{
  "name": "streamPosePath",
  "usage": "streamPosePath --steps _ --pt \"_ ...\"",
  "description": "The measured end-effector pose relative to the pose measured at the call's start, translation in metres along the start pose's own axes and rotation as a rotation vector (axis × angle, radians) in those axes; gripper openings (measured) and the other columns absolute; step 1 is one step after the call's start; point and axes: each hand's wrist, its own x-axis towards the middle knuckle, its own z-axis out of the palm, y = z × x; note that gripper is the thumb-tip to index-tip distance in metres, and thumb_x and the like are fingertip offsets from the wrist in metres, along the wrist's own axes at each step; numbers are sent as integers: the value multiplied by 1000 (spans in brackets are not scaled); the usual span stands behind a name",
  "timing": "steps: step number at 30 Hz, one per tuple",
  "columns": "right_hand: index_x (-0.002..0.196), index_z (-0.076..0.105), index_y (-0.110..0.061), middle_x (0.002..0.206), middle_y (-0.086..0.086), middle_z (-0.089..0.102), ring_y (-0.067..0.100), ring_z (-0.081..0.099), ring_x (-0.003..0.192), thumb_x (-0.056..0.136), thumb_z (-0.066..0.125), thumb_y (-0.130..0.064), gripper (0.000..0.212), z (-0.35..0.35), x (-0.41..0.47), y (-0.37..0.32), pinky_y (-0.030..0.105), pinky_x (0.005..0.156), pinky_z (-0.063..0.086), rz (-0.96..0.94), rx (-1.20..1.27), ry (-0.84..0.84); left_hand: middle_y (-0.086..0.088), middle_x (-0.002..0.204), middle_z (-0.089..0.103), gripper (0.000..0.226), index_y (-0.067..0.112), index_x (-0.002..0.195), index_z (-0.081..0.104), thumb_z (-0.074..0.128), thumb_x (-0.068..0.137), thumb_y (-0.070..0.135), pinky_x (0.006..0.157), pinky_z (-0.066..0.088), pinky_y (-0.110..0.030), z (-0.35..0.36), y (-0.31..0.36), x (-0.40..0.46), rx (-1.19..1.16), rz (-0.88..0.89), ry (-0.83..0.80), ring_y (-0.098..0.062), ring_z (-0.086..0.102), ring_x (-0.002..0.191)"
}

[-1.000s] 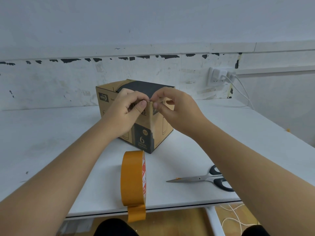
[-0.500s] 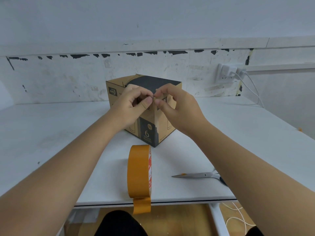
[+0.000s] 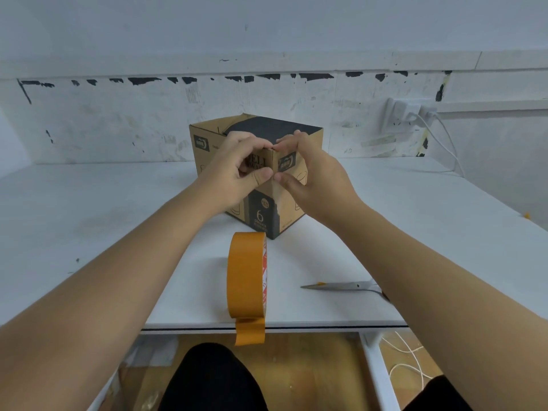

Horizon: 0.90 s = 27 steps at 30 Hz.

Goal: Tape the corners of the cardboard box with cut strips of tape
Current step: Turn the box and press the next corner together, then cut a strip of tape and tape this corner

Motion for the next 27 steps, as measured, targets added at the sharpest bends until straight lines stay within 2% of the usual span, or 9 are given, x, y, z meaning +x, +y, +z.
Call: streamPosePath --steps 3,7,11,15,18,20,22,24,27 --pt "114 53 -23 122 -5 61 7 36 123 84 69 -18 34 -1 1 2 -10 83 24 -26 -20 0 1 117 41 36 25 123 53 65 89 19 86 39 -12 -4 -2 1 -20 1 -23 -13 45 106" --pt "119 51 -26 130 -13 55 10 31 140 85 68 -16 39 3 -2 4 6 94 23 14 -39 -16 -2 118 40 40 19 126 54 66 88 18 89 42 -27 -1 -2 -2 4 -2 -11 -18 45 109" --pt "122 51 -22 135 -13 51 8 26 142 87 66 -16 39 2 -4 -1 4 98 20 20 -50 -25 -8 132 41 44 19 133 51 62 90 21 100 39 -36 -3 2 -2 36 -30 -39 -22 41 123" --pt "131 49 -18 148 -5 40 2 14 142 90 61 -11 43 -11 -11 -11 22 114 17 -4 -92 -81 -4 157 16 54 30 147 30 51 97 25 109 21 -23 -12 16 -11 3 -124 -86 -7 19 141" --pt "145 37 -24 158 0 24 14 13 147 92 56 -6 59 -22 -28 -19 28 118 14 34 -143 -113 4 149 27 50 30 145 31 47 99 22 91 34 -3 -30 35 -37 -108 -190 106 11 43 116" --pt "142 38 -25 151 -8 34 5 25 142 92 52 -4 56 -26 -49 -26 16 114 20 70 -68 -44 14 129 46 34 39 126 47 47 95 24 74 45 -12 -41 50 -68 -263 -246 290 0 55 94" --pt "132 48 -26 137 -14 48 -5 39 129 93 49 -7 44 -25 -75 -36 5 104 27 126 27 -22 11 105 60 20 39 102 59 48 90 27 57 45 -20 -47 66 -110 -509 -291 340 -7 56 70" --pt "120 55 -28 124 -15 58 -4 48 120 96 45 -14 30 -21 -96 -46 12 100 38 202 148 -81 6 85 65 16 33 91 63 49 90 28 49 42 -18 -46 85 -157 -684 -287 198 -10 53 56" --pt "113 62 -25 108 -14 65 7 57 109 98 38 -39 32 -14 -115 -61 19 89 46 232 354 -198 6 71 66 33 30 85 67 47 92 55 50 41 -9 -24 100 -215 -557 -388 -124 -5 54 52"
